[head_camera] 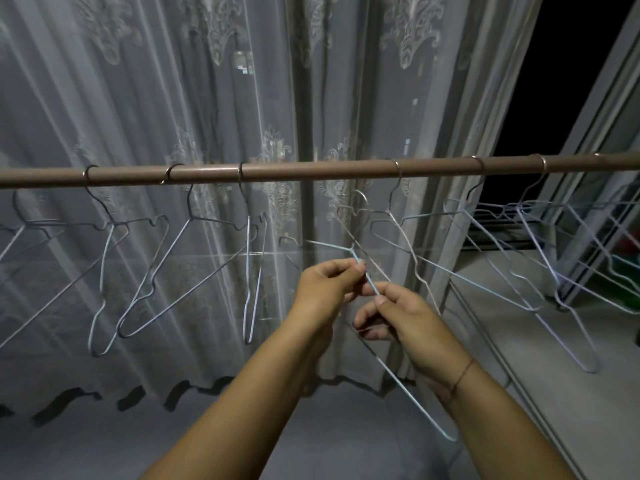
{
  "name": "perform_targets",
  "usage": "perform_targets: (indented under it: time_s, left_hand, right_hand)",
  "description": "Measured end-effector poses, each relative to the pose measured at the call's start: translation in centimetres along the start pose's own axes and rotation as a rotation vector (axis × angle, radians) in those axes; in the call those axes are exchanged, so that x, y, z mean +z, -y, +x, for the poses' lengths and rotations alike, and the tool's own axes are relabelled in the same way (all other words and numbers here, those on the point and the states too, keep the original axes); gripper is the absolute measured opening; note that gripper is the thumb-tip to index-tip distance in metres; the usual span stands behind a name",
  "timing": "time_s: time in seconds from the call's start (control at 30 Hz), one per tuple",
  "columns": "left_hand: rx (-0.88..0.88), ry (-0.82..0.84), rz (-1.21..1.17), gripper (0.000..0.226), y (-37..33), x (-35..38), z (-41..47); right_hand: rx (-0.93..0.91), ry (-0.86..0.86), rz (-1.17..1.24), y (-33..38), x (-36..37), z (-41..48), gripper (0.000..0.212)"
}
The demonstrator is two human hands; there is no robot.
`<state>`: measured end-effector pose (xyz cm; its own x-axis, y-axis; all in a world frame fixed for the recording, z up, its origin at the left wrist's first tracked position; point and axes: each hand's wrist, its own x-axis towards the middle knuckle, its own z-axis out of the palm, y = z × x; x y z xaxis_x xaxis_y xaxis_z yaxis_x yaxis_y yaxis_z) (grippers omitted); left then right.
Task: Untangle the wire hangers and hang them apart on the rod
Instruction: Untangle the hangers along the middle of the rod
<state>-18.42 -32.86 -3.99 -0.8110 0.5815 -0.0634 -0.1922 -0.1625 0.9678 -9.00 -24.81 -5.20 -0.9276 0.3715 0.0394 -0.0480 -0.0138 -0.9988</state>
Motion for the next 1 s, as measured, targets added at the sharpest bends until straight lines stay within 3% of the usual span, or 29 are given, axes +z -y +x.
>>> perform_targets:
  time_s: [0.33, 0.7, 0.83, 1.0]
  left_hand:
    - [0.084, -0.087, 0.006, 0.009, -6.1, -0.7, 3.3]
    - [0.022, -0.188, 0.014, 0.009, -5.1, -1.7, 3.7]
    - [0.053, -0.195, 0.076, 0.015, -5.4, -2.8, 2.5]
    - [0.138, -0.252, 0.101, 0.014, -6.8, -5.7, -0.4]
  right_hand:
    - [0.003, 0.125, -0.02, 4.4, 2.0, 4.4, 0.029]
    - [0.081, 0.116, -0.012, 2.3, 3.4, 5.3, 0.026]
    - [0.072, 0.037, -0.076, 2.3, 3.9, 5.0, 0.024]
    - [-0.089, -0.176, -0.361, 3.5, 4.6, 3.6, 0.042]
